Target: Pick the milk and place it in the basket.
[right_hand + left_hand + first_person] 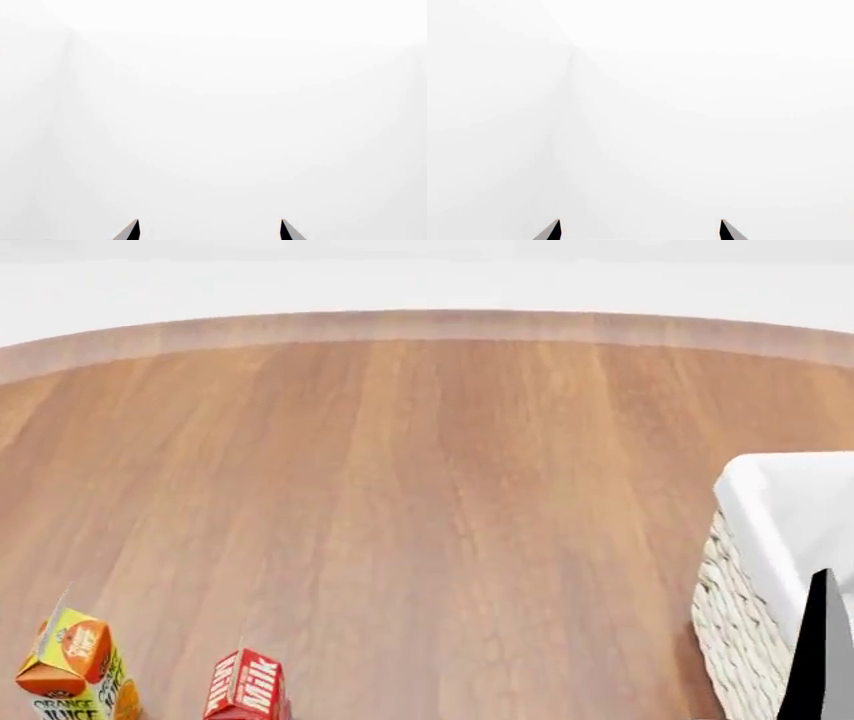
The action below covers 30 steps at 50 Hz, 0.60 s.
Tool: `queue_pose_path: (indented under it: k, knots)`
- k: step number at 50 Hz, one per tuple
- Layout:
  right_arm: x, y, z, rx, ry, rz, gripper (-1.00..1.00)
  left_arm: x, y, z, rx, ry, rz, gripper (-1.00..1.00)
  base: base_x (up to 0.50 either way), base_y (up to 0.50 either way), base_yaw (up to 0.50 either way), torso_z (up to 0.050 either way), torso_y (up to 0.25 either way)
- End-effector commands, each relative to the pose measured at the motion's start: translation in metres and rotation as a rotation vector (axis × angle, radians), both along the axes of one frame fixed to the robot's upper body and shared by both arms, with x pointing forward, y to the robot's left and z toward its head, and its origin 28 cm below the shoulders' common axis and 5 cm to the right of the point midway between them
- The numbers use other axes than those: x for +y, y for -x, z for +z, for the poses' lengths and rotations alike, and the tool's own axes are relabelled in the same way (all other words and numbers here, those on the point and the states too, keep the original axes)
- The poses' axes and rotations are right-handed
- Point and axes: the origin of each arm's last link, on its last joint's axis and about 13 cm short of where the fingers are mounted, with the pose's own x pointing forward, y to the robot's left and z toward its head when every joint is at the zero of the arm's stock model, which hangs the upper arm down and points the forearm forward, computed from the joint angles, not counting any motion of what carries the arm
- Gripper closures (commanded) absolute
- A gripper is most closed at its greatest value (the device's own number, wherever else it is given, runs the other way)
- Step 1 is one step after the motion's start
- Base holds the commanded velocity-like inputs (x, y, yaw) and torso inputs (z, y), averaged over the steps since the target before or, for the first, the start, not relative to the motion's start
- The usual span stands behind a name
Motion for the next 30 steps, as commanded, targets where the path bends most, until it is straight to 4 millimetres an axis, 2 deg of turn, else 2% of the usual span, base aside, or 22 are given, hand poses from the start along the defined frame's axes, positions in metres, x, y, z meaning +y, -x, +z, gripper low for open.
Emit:
queue_pose_path:
  k: [1, 28, 30]
  knots:
    - [-0.0024, 0.0018, 0.0004, -0.015, 0.015, -0.013, -1.00, 0.0023, 0.0016, -0.0009, -0.006, -0.009, 0.015, -1.00, 0.50, -0.01, 0.00, 0.000, 0.000]
    - [-0.0010, -0.0013, -0.0013, -0.006, 0.011, -0.011, -1.00, 0.0024, 0.0017, -0.0011, -0.007, -0.009, 0.017, -1.00, 0.50, -0.01, 0.00, 0.000, 0.001]
    - [0.0004, -0.0030, -0.0011, -0.013, 0.016, -0.003, -1.00, 0.0023, 0.0015, -0.0012, -0.006, -0.010, 0.016, -1.00, 0.16, 0.00, 0.00, 0.000, 0.000]
